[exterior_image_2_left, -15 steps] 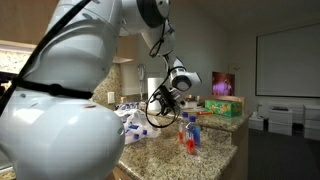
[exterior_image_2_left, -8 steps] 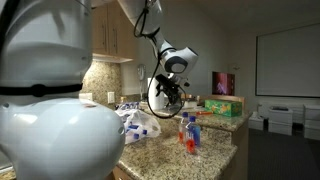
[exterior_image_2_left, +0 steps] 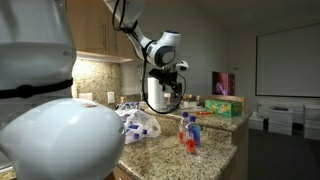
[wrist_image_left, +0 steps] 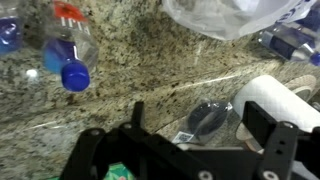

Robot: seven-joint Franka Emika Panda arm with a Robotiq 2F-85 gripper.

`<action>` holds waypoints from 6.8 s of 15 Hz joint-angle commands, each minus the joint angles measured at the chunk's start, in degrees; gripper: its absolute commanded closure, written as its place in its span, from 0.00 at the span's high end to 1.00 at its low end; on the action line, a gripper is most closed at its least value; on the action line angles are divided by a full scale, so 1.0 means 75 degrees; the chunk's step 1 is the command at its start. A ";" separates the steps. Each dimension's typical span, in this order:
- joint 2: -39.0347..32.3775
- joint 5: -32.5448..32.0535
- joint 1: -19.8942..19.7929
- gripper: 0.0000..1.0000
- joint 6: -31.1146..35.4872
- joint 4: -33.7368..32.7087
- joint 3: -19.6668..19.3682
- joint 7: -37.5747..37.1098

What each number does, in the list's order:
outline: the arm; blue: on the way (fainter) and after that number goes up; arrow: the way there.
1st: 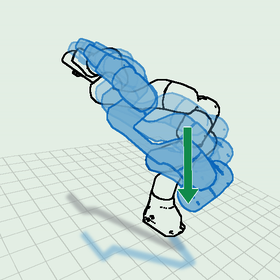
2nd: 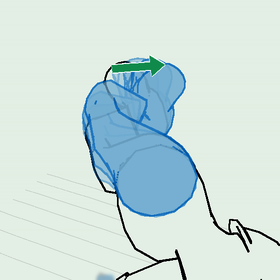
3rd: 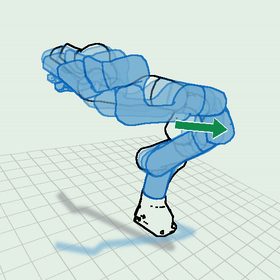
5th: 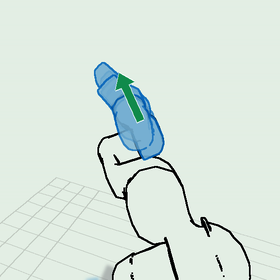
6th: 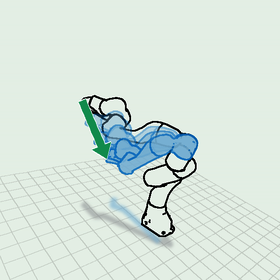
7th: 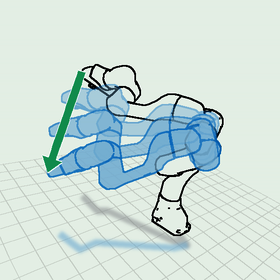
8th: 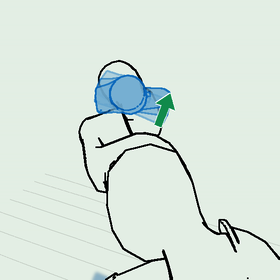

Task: Put the bottles in the plastic

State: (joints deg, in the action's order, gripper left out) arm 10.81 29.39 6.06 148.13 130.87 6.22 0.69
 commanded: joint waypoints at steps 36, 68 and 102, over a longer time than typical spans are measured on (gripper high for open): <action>-0.1936 -0.4633 -0.0235 0.10 -0.1105 -0.0988 -0.0316 -0.5251; -0.4919 0.3540 0.0631 0.10 -0.5976 -0.3812 0.0122 0.3047; 0.0517 0.0621 -0.0163 1.00 -0.2006 -0.0283 -0.0372 0.1657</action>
State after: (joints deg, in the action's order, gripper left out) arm 3.85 35.88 5.95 126.75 117.58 3.82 16.45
